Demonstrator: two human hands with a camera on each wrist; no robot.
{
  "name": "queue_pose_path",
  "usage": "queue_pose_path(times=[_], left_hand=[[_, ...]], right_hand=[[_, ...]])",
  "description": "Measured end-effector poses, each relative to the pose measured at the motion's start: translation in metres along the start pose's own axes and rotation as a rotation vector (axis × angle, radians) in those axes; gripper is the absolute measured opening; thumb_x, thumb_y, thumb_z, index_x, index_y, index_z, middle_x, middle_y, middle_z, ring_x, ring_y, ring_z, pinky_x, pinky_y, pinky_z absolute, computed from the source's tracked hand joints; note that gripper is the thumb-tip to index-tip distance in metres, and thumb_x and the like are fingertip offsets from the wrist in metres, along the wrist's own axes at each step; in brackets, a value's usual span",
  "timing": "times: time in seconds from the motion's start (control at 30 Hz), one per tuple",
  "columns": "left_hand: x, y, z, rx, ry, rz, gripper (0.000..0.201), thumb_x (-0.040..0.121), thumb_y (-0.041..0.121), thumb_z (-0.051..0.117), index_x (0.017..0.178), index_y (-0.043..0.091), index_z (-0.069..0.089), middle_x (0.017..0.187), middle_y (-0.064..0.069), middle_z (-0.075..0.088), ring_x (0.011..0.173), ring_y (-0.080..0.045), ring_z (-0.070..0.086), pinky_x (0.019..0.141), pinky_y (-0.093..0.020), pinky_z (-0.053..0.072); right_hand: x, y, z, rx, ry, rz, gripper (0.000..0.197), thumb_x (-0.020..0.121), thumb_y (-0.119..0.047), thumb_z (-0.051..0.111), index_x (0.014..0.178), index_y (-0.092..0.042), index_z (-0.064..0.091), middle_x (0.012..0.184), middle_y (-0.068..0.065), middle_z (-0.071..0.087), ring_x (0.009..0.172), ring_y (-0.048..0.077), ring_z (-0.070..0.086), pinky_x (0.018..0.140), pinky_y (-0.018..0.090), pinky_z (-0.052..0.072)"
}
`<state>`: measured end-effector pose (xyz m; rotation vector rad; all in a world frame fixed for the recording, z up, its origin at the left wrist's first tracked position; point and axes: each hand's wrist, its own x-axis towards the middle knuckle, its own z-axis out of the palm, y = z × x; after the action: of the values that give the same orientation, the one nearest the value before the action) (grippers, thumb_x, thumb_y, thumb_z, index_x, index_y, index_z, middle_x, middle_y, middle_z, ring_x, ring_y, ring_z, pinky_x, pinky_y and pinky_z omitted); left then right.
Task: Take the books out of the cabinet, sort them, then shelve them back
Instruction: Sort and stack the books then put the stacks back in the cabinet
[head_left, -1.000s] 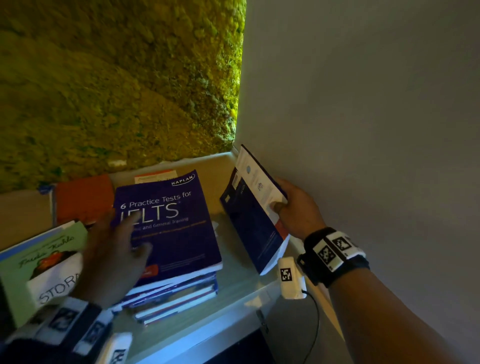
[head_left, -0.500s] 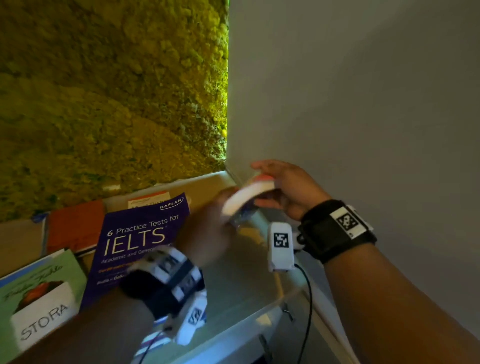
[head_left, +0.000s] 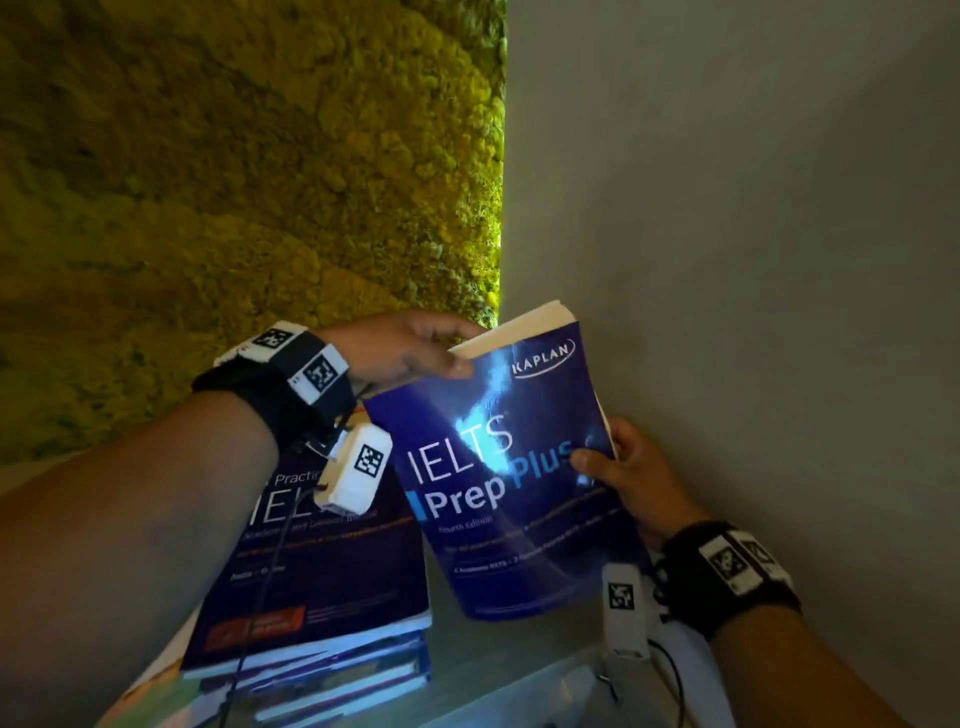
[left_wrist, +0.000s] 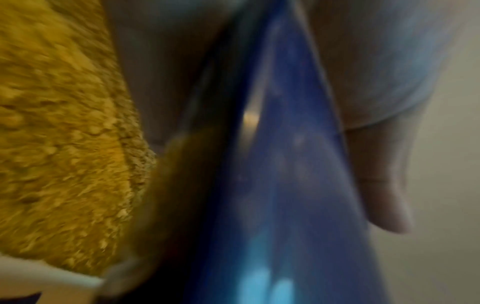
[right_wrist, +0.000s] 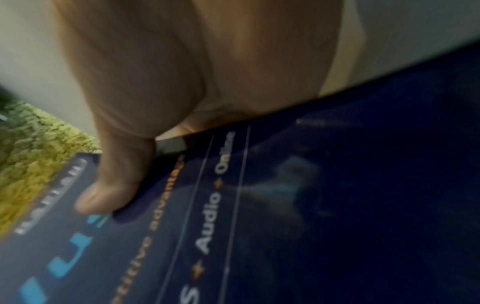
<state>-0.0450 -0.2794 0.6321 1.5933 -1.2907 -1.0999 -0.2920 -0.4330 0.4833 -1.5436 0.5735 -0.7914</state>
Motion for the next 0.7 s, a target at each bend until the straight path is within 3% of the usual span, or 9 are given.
queue_pose_path(times=[0.1, 0.2, 0.3, 0.4, 0.47, 0.53, 0.6, 0.63, 0.7], left_hand=[[-0.007, -0.023, -0.004, -0.258, 0.124, -0.053, 0.051, 0.077, 0.032, 0.075, 0.126, 0.023, 0.065, 0.125, -0.014, 0.07, 0.109, -0.032, 0.07, 0.093, -0.054, 0.055], [0.006, -0.061, 0.021, -0.38, 0.366, -0.066, 0.059, 0.077, 0.021, 0.08, 0.131, 0.021, 0.056, 0.112, -0.01, 0.074, 0.104, -0.035, 0.071, 0.085, -0.054, 0.057], [0.039, -0.084, 0.054, -0.092, 0.6, -0.117, 0.065, 0.071, 0.014, 0.085, 0.124, 0.024, 0.048, 0.098, -0.01, 0.072, 0.085, -0.034, 0.073, 0.071, -0.054, 0.062], [0.059, -0.101, 0.072, 0.031, 0.582, -0.209, 0.081, 0.08, 0.013, 0.08, 0.142, 0.03, 0.031, 0.111, 0.001, 0.065, 0.085, -0.022, 0.068, 0.073, -0.047, 0.062], [0.066, -0.106, 0.081, 0.115, 0.483, -0.281, 0.103, 0.073, 0.03, 0.082, 0.153, 0.03, 0.016, 0.119, 0.003, 0.057, 0.098, -0.025, 0.062, 0.081, -0.043, 0.057], [0.076, -0.113, 0.085, 0.149, 0.388, -0.329, 0.076, 0.076, 0.035, 0.077, 0.139, 0.018, 0.038, 0.116, -0.001, 0.056, 0.1, -0.021, 0.058, 0.091, -0.035, 0.051], [0.078, -0.116, 0.091, 0.025, 0.371, -0.364, 0.037, 0.092, 0.016, 0.071, 0.122, 0.016, 0.049, 0.098, 0.001, 0.053, 0.084, -0.014, 0.051, 0.075, -0.021, 0.047], [0.078, -0.121, 0.092, -0.042, 0.387, -0.379, 0.039, 0.093, 0.013, 0.069, 0.127, 0.016, 0.05, 0.095, 0.0, 0.055, 0.08, -0.016, 0.051, 0.07, -0.021, 0.05], [0.075, -0.128, 0.093, -0.188, 0.404, -0.398, 0.052, 0.091, 0.017, 0.072, 0.138, 0.01, 0.05, 0.106, -0.009, 0.064, 0.088, -0.029, 0.061, 0.08, -0.037, 0.056]], right_hand=[[0.002, 0.006, -0.004, 0.055, 0.097, 0.03, 0.01, 0.09, -0.003, 0.07, 0.098, -0.009, 0.068, 0.083, 0.001, 0.078, 0.07, 0.012, 0.072, 0.058, 0.027, 0.057], [0.004, 0.018, -0.01, 0.136, 0.178, 0.126, 0.035, 0.089, -0.022, 0.076, 0.112, 0.002, 0.066, 0.105, 0.019, 0.077, 0.095, 0.036, 0.074, 0.082, 0.051, 0.062], [0.012, 0.029, -0.013, -0.129, 0.19, 0.157, 0.023, 0.098, -0.032, 0.065, 0.109, -0.014, 0.073, 0.1, 0.007, 0.08, 0.094, 0.027, 0.076, 0.085, 0.045, 0.062], [0.02, 0.038, -0.015, -0.466, 0.077, 0.183, 0.036, 0.096, -0.048, 0.059, 0.111, -0.019, 0.074, 0.107, 0.009, 0.077, 0.097, 0.03, 0.073, 0.089, 0.051, 0.059], [0.025, 0.044, -0.016, -0.552, 0.041, 0.238, 0.033, 0.102, -0.041, 0.055, 0.112, -0.015, 0.073, 0.105, 0.008, 0.076, 0.088, 0.025, 0.071, 0.079, 0.041, 0.059], [0.029, 0.052, -0.013, -0.58, -0.013, 0.314, 0.027, 0.105, -0.036, 0.051, 0.109, -0.016, 0.069, 0.102, 0.005, 0.072, 0.078, 0.016, 0.067, 0.066, 0.031, 0.055], [0.031, 0.064, -0.007, -0.584, -0.037, 0.364, 0.033, 0.105, -0.038, 0.05, 0.114, -0.013, 0.069, 0.106, 0.006, 0.073, 0.085, 0.024, 0.07, 0.076, 0.041, 0.059], [0.03, 0.07, -0.004, -0.576, -0.039, 0.387, 0.035, 0.105, -0.039, 0.05, 0.118, -0.014, 0.07, 0.109, 0.008, 0.074, 0.091, 0.029, 0.071, 0.085, 0.049, 0.059], [0.033, 0.086, 0.0, -0.531, -0.045, 0.44, 0.034, 0.104, -0.04, 0.052, 0.123, -0.017, 0.069, 0.112, 0.008, 0.074, 0.096, 0.031, 0.071, 0.091, 0.053, 0.058]])
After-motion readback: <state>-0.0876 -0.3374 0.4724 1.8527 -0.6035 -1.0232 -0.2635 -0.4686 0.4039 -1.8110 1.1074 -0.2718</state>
